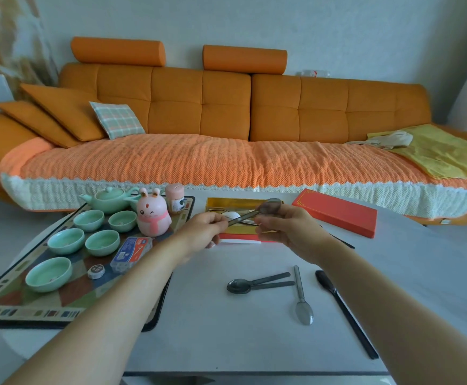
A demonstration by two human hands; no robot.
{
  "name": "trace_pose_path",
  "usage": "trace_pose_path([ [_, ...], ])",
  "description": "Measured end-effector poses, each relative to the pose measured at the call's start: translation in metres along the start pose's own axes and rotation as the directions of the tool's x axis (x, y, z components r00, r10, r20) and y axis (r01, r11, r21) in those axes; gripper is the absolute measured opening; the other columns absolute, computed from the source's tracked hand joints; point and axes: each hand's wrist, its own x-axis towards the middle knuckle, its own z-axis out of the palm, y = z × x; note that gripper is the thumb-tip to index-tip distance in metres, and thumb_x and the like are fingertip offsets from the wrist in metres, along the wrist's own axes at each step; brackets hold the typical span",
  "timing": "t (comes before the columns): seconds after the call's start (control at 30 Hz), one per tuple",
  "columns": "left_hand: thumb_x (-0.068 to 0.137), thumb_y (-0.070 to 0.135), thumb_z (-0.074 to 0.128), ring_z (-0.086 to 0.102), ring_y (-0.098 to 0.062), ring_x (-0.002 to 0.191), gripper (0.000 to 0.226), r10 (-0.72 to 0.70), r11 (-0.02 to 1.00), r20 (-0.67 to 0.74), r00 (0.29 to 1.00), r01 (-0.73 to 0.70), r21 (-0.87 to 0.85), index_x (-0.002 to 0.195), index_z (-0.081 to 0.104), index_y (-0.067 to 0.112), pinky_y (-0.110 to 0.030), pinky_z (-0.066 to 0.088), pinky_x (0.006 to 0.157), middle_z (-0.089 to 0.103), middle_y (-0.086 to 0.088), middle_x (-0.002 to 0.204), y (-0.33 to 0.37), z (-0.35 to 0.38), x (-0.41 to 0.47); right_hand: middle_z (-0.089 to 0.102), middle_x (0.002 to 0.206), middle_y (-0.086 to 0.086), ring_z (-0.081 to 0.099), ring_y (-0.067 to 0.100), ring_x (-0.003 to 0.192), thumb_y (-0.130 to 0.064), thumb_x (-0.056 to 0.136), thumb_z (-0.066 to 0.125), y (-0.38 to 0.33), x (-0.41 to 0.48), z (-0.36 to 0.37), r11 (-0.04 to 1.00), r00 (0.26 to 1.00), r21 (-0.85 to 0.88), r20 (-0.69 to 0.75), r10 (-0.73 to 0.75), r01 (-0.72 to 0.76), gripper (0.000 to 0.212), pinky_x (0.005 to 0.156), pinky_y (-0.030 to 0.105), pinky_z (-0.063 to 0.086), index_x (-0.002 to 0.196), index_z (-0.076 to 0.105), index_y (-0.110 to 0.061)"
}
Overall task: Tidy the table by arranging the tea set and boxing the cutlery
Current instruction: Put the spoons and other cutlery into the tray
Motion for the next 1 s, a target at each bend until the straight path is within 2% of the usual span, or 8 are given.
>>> trace_pose_path([
  [0.2, 0.1, 0.027, 0.049, 0.059, -0.011, 0.068, 0.017, 0.024, 1.0, 0.098, 0.995, -0.023, -0.015, 0.091, 0.06, 0.019, -0.026, 0.047, 0.064, 0.06, 0.0, 0.087, 0.01, 0.021, 0.01, 0.065, 0.079, 0.007, 0.064, 0.018, 0.073, -0.009, 0.097, 0.058, 0.006, 0.02, 0.019, 0.988, 0.991, -0.148, -0.123, -0.054, 0.036, 0.016, 0.081, 0.036, 0.059, 0.1, 0.073, -0.007],
  [0.3, 0.099, 0.031, 0.05, 0.06, -0.012, 0.076, 0.013, 0.091, 0.987, -0.043, 0.995, -0.084, 0.137, 0.094, 0.06, 0.023, -0.025, 0.046, 0.064, 0.064, 0.003, 0.092, 0.012, 0.022, 0.022, 0.073, 0.085, 0.011, 0.07, 0.018, 0.074, -0.012, 0.099, 0.056, 0.0, 0.032, 0.021, 0.972, 0.965, -0.218, -0.224, -0.14, 0.091, 0.017, 0.082, 0.037, 0.06, 0.098, 0.073, -0.009],
  [0.4, 0.099, 0.025, 0.051, 0.054, -0.008, 0.092, 0.017, 0.287, 0.911, -0.262, 0.921, -0.179, 0.372, 0.113, 0.06, 0.024, -0.017, 0.037, 0.068, 0.059, 0.011, 0.106, 0.01, 0.017, 0.031, 0.074, 0.083, 0.011, 0.07, 0.027, 0.072, -0.015, 0.098, 0.056, -0.004, 0.045, 0.014, 0.916, 0.914, -0.383, -0.319, -0.25, 0.118, 0.018, 0.074, 0.036, 0.061, 0.103, 0.074, -0.011],
  [0.47, 0.099, 0.019, 0.049, 0.054, -0.01, 0.099, 0.024, 0.416, 0.865, -0.341, 0.843, -0.251, 0.435, 0.122, 0.056, 0.021, -0.019, 0.036, 0.076, 0.058, 0.007, 0.115, 0.007, 0.015, 0.038, 0.068, 0.072, 0.006, 0.057, 0.023, 0.057, -0.016, 0.099, 0.055, -0.002, 0.053, 0.007, 0.765, 0.883, -0.634, -0.293, -0.367, 0.108, 0.02, 0.056, 0.031, 0.05, 0.106, 0.073, -0.014],
  [0.53, 0.099, 0.017, 0.049, 0.052, -0.015, 0.11, 0.03, 0.498, 0.823, -0.363, 0.788, -0.299, 0.483, 0.129, 0.052, 0.017, -0.024, 0.039, 0.086, 0.056, 0.001, 0.122, 0.002, 0.014, 0.044, 0.062, 0.067, 0.006, 0.046, 0.017, 0.051, -0.018, 0.099, 0.053, 0.001, 0.062, 0.002, 0.551, 0.881, -0.832, -0.206, -0.426, 0.072, 0.021, 0.05, 0.029, 0.036, 0.105, 0.072, -0.015],
  [0.7, 0.101, 0.027, 0.044, 0.04, -0.022, 0.133, 0.044, 0.592, 0.612, -0.128, 0.795, -0.341, 0.714, 0.144, 0.04, 0.017, -0.042, 0.038, 0.106, 0.045, -0.002, 0.146, -0.012, 0.009, 0.055, 0.05, 0.071, -0.002, 0.05, 0.015, 0.058, -0.014, 0.097, 0.044, 0.014, 0.087, 0.0, 0.004, 0.958, -0.993, -0.113, -0.262, -0.116, 0.03, 0.043, 0.025, 0.035, 0.098, 0.071, -0.027],
  [0.83, 0.103, 0.04, 0.034, 0.024, -0.018, 0.144, 0.048, 0.431, 0.585, 0.021, 0.902, -0.297, 0.754, 0.148, 0.036, 0.024, -0.042, 0.023, 0.115, 0.029, 0.003, 0.158, -0.028, 0.016, 0.062, 0.049, 0.077, -0.004, 0.054, 0.018, 0.068, -0.002, 0.089, 0.05, 0.017, 0.097, 0.004, -0.094, 0.955, -0.976, -0.167, -0.243, -0.195, 0.034, 0.047, 0.026, 0.039, 0.094, 0.073, -0.028],
  [1.0, 0.103, 0.048, 0.024, 0.026, -0.016, 0.143, 0.049, 0.359, 0.515, 0.023, 0.933, -0.219, 0.829, 0.145, 0.042, 0.03, -0.039, 0.016, 0.114, 0.037, 0.008, 0.154, -0.03, 0.016, 0.064, 0.06, 0.091, -0.003, 0.055, 0.014, 0.068, -0.002, 0.091, 0.051, 0.018, 0.106, 0.001, -0.03, 0.955, -0.978, -0.197, -0.22, -0.208, 0.041, 0.053, 0.027, 0.05, 0.105, 0.075, -0.031],
])
